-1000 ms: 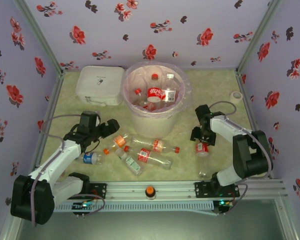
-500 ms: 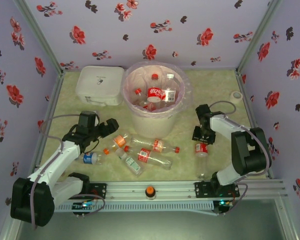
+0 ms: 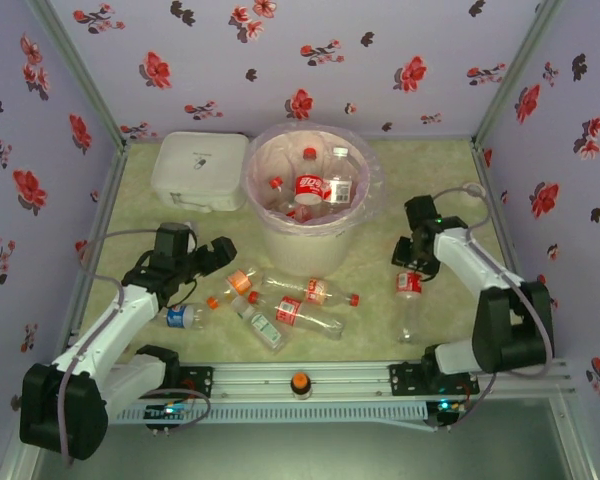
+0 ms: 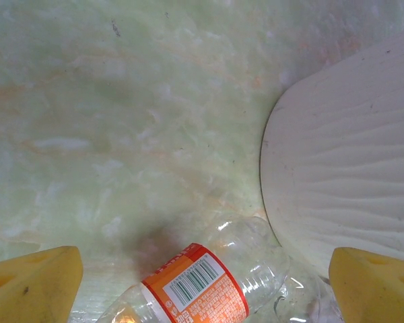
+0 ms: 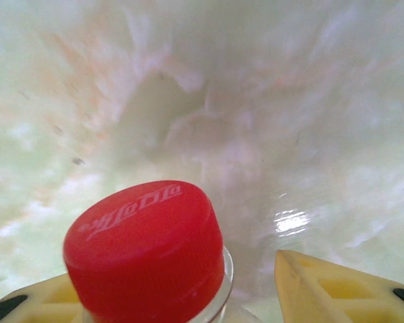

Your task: Put the plastic bottles in the bin

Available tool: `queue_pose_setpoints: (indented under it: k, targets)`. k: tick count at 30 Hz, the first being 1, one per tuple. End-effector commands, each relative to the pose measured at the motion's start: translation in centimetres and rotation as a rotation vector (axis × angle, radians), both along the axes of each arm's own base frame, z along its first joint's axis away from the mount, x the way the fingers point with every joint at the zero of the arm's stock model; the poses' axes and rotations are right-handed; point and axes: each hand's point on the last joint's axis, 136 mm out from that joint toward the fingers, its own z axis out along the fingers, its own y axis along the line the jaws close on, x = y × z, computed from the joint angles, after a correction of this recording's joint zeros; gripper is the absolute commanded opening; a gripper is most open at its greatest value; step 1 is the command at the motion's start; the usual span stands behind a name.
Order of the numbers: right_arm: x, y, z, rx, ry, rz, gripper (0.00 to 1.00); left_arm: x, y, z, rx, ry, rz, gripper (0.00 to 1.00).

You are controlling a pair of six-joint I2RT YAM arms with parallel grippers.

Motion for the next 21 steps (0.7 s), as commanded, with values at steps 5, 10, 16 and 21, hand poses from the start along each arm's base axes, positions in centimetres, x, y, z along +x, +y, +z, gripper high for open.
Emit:
queue_pose_setpoints:
  k: [5, 10, 16, 21]
  targets:
    - [1.5, -2.8, 11.4, -0.09, -0.325, -0.029, 0.1, 0.2, -0.3, -0.2, -0.02, 0.001, -0.009, 0.94]
    - [2.4, -2.3, 19.8, -0.054, -0.61, 0.001, 0.0, 0.1, -0.3, -0.1, -0.022, 0.0, -0.01, 0.94]
    - [2.9, -2.1, 28.5, -0.06, -0.849, 0.044, 0.0, 0.3, -0.5, 0.0, -0.034, -0.002, -0.012, 0.94]
    - [3.3, -2.1, 34.3, -0.094, -0.988, 0.074, 0.0, 0.0, -0.5, 0.0, -0.039, -0.004, -0.011, 0.94]
